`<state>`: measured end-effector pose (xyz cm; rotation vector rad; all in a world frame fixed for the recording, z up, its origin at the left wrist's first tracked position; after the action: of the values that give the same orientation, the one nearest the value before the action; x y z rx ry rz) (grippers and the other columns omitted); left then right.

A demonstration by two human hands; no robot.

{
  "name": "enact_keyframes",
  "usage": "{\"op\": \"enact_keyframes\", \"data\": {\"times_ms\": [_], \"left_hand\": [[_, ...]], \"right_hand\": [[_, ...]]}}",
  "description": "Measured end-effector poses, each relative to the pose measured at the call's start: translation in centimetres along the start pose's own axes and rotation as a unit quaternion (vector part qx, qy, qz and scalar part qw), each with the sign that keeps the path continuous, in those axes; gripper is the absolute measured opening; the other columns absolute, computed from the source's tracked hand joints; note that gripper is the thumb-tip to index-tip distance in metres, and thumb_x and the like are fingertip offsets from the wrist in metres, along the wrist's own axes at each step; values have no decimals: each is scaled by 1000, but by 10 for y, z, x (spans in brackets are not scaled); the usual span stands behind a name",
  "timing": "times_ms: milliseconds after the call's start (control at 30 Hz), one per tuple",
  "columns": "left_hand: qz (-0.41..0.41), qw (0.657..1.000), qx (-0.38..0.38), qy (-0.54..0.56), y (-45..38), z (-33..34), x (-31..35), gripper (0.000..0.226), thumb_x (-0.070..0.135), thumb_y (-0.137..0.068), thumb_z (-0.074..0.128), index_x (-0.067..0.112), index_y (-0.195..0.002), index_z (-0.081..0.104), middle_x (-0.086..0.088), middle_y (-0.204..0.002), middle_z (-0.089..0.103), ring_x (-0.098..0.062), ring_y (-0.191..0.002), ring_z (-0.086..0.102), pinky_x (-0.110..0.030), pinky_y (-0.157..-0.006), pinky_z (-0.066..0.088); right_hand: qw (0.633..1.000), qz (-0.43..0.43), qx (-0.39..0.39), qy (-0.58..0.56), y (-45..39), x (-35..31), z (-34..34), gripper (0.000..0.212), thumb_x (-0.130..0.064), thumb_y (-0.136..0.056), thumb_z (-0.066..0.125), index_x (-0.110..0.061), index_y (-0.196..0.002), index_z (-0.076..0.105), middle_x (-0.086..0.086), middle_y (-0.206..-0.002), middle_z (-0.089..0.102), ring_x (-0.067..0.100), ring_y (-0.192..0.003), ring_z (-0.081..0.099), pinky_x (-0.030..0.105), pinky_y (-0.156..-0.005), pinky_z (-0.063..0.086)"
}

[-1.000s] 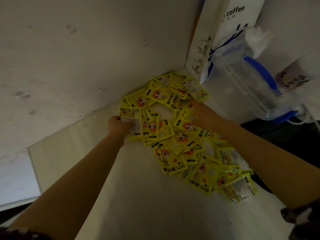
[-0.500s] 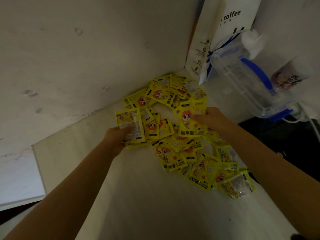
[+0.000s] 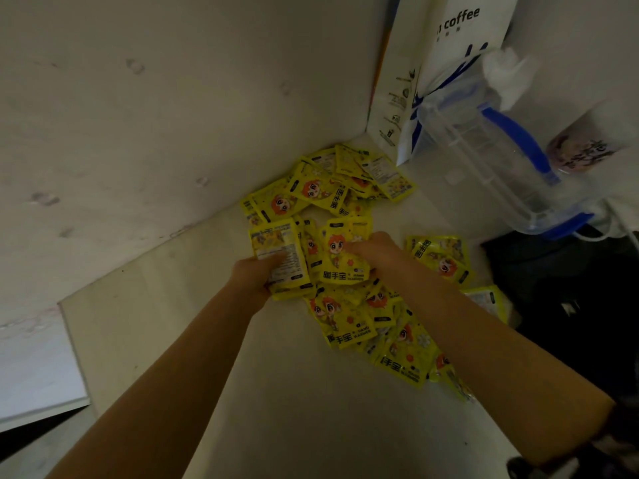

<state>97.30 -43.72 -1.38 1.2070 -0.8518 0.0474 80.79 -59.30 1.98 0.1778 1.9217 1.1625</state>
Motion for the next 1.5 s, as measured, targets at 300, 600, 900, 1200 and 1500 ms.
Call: {"op": "enact_keyframes", "data": {"times_ms": [300,600,900,1200,1500], "left_hand": [[-42,999,28,-3,-9,3,-8,22,5,-84,68,5,-105,62,-17,-105,67,-31,-82,67,-48,-66,58],[-19,1000,17,-14,-2,6,-10,6,5,-85,67,9,-88,63,-11,-89,69,-24,-69,69,-41,-61,59],[23,999,4,-27,38,-12,-22,14,7,-85,67,5,-98,64,-14,-91,70,-25,-71,69,-37,-58,60],[101,989,-15,-105,97,-9,-46,9,15,-87,67,12,-95,67,-9,-87,72,-25,-75,69,-38,-68,58],[120,979,-76,-148,131,-12,-77,12,15,-89,64,14,-100,68,-10,-91,73,-26,-77,71,-34,-61,56]], "right_hand": [[1000,-6,7,-12,-14,-2,2,62,-24,-77,76,-2,-129,50,17,-127,58,32,-113,59,48,-97,49],[999,-19,-10,-36,1,8,-4,50,-24,-74,77,-6,-118,60,16,-116,66,31,-103,66,51,-92,53],[993,-66,41,-88,42,26,-52,25,-21,-85,69,-16,-108,62,6,-110,68,24,-97,67,48,-89,54],[983,-78,65,-155,92,93,-74,82,-57,-55,75,-30,-128,50,0,-126,62,26,-108,64,58,-89,51],[959,-101,102,-244,183,158,-44,34,-34,-90,60,-29,-123,55,-1,-117,68,22,-102,68,50,-82,57]]}}
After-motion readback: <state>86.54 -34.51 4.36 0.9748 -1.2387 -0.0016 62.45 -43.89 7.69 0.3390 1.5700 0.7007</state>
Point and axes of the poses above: each hand's wrist, its own y-axis away from the middle knuckle, its own z-axis out of the palm, x = y × z, the point moved 10 cm from there along -y, towards the middle knuckle
